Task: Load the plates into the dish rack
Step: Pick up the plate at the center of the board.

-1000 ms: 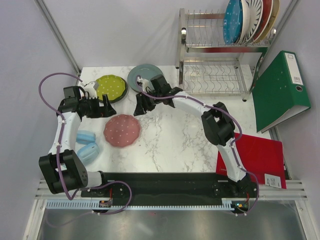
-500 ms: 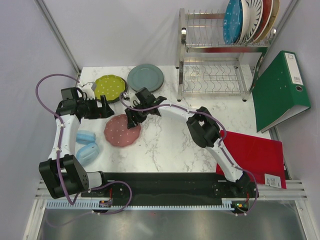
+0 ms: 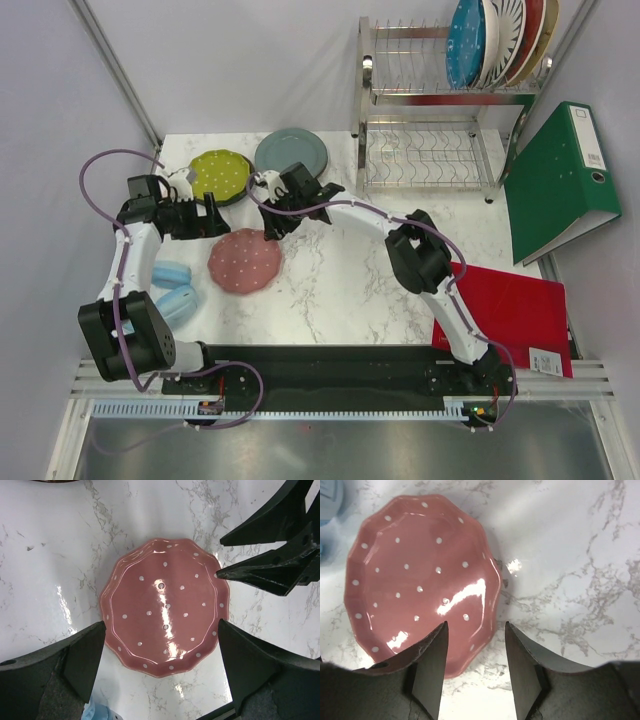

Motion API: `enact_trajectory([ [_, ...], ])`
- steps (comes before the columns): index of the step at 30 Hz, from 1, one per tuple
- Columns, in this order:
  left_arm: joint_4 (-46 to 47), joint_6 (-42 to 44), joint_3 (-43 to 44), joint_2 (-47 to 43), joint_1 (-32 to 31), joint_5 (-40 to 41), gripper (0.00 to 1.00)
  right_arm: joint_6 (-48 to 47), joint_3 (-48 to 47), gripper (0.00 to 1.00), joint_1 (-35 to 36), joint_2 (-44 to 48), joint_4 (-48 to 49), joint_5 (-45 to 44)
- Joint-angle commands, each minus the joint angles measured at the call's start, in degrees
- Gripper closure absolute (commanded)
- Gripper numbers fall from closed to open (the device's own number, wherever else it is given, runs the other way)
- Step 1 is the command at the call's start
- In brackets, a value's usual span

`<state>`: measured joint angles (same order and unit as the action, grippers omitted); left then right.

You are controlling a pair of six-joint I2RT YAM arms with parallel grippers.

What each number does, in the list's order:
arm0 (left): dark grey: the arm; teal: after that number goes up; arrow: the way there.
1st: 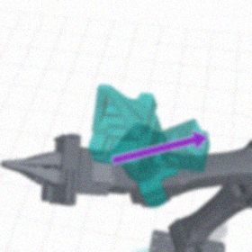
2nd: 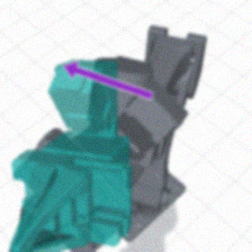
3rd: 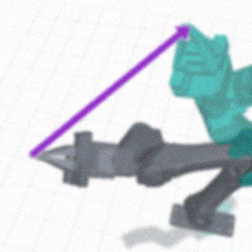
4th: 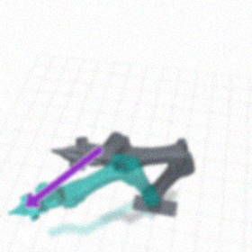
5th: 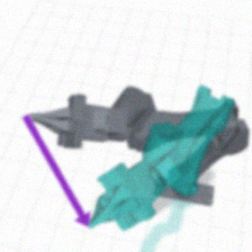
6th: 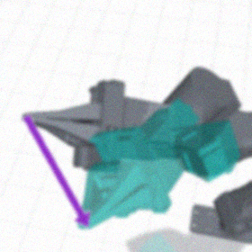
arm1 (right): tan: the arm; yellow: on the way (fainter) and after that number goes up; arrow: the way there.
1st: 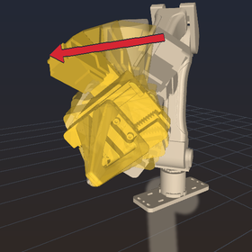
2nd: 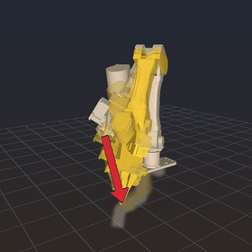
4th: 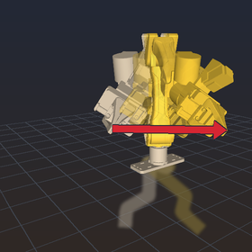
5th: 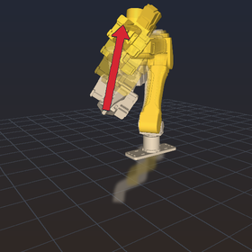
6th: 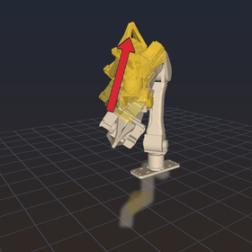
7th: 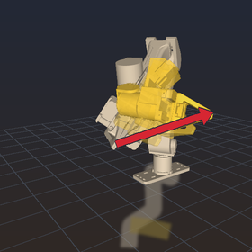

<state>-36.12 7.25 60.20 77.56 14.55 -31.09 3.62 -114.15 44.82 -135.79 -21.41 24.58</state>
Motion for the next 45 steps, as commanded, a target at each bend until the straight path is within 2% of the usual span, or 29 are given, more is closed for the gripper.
enact_trajectory([
  [1,1.84,3.03,0.44,2.41,0.31,-1.08,0.00,-1.77,-2.48,0.44,0.44,-1.57,-3.19,-2.08],
  [7,1.93,5.49,1.93,5.84,0.31,-1.25,0.00,-2.91,-3.71,0.46,1.41,-4.83,-4.78,-3.22],
  [11,2.10,7.69,3.33,9.00,0.31,-2.74,0.00,-3.18,-4.94,0.54,1.76,-5.89,-5.57,-4.18],
  [14,2.19,9.27,5.18,12.42,0.31,-4.15,0.00,-5.90,-5.21,0.74,2.20,-6.24,-6.10,-6.02],
  [15,2.19,9.80,5.71,13.22,0.31,-5.54,0.00,-6.08,-5.21,0.93,2.12,-6.07,-6.10,-6.56],
  [16,2.19,10.59,6.06,14.19,0.22,-6.17,0.00,-6.77,-5.21,1.00,2.20,-5.72,-6.27,-7.17],
  [19,2.19,14.45,7.99,17.09,-0.39,-7.75,0.00,-8.71,-4.33,1.00,1.94,-2.65,-6.19,-9.28],
  [25,0.79,30.42,9.75,19.38,-1.36,-16.36,0.00,-13.45,0.32,1.00,0.18,7.01,-3.03,-13.06],
  [32,-13.68,46.97,15.72,25.53,-6.46,-22.25,0.00,-20.48,12.01,1.00,-0.34,20.54,6.97,-16.05],
  [34,-17.04,52.15,18.79,28.24,-7.42,-25.14,0.04,-21.80,15.08,1.00,-0.26,22.57,8.92,-16.58],
  [37,-22.14,55.76,21.96,31.24,-8.04,-28.83,0.10,-24.09,16.50,1.00,-0.34,24.34,9.90,-17.80],
  [45,-25.05,59.98,25.31,35.38,-10.59,-33.77,0.16,-28.05,19.49,1.00,-0.26,26.89,10.25,-15.35],
])
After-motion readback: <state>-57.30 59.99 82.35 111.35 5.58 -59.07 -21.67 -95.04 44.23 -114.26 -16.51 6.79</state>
